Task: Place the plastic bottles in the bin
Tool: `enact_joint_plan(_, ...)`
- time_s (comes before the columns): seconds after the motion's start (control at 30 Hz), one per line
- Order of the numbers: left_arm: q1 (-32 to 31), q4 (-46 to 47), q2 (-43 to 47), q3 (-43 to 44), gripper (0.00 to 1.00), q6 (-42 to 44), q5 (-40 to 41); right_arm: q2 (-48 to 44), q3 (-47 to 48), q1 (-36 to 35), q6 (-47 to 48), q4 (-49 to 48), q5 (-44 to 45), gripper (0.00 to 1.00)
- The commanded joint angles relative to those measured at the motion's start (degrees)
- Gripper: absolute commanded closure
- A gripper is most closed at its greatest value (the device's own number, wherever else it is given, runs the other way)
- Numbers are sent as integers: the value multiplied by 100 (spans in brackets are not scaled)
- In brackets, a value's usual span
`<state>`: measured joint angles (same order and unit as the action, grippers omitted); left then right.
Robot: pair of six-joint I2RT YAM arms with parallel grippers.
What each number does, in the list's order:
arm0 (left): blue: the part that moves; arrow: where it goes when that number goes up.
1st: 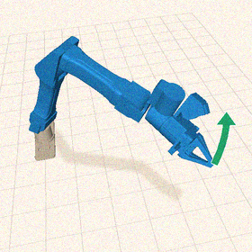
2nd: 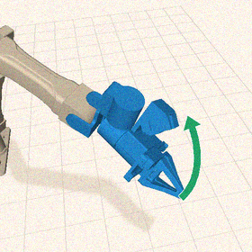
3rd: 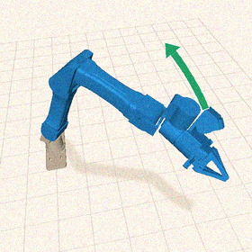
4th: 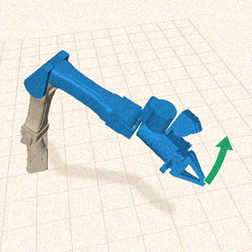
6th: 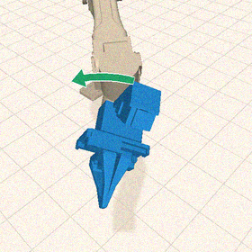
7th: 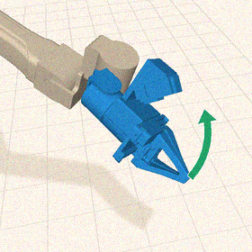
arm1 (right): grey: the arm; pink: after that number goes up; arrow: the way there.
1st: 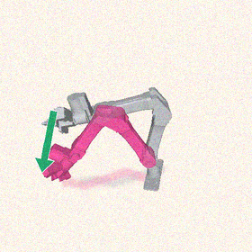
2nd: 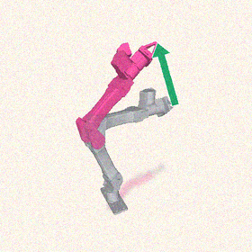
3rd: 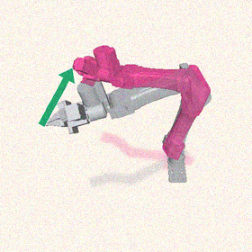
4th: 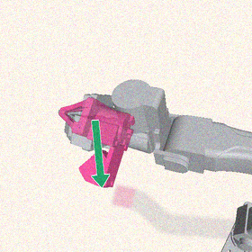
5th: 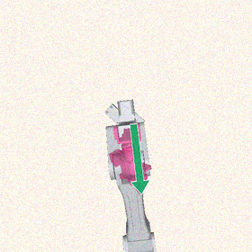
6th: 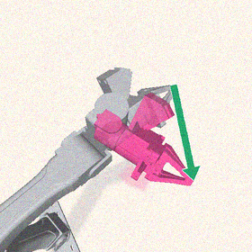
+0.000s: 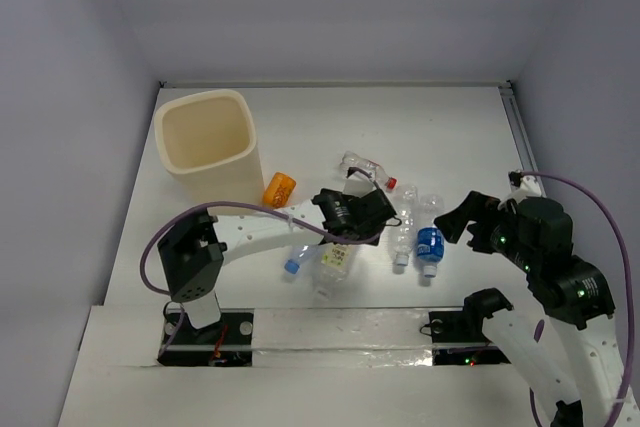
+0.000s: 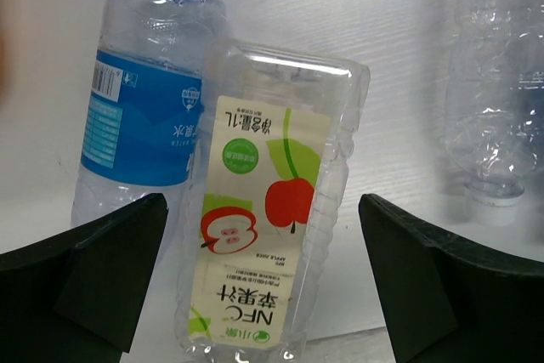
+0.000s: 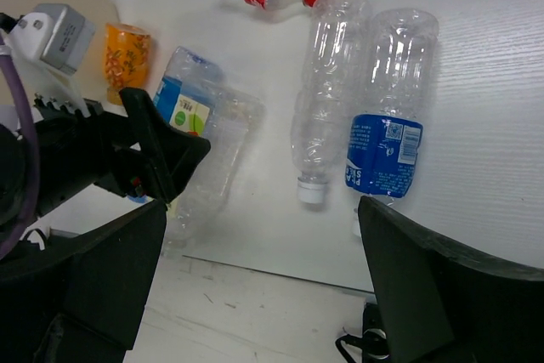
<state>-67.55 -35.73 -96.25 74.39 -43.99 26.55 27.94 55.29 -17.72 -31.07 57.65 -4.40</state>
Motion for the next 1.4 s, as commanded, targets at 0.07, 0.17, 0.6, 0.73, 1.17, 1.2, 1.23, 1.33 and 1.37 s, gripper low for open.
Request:
enact_joint_plan(0.07,-39,-31,-307,322,4,92,290,-70,-18,-39,145,-175,-140,0)
enact_joint_plan(0.17,-39,118,-439,261,4,153,176,-87,-9,-39,145,-140,-131,0)
enact_joint_plan(0.6,-39,610,-738,-47,26,215,9,-175,-106,-39,119,-105,-96,0)
enact_joint_plan(0.73,-39,654,-755,-135,27,233,-44,-175,-132,-39,101,-148,-122,0)
enact_joint_plan(1.17,-39,742,-878,-302,41,277,8,-79,-211,-39,84,-315,-149,0)
enact_joint_plan(1.2,-39,725,-852,-267,45,285,17,-61,-211,-39,84,-316,-122,0)
enact_joint_plan(1.23,-39,681,-756,-241,49,294,35,-61,-194,-39,84,-316,-122,1)
enact_joint_plan(1.33,-39,489,-440,-57,54,329,79,-17,-202,-39,92,-359,-105,11)
enact_joint_plan(1.37,-39,427,-343,13,54,338,114,9,-220,-39,101,-377,-113,17)
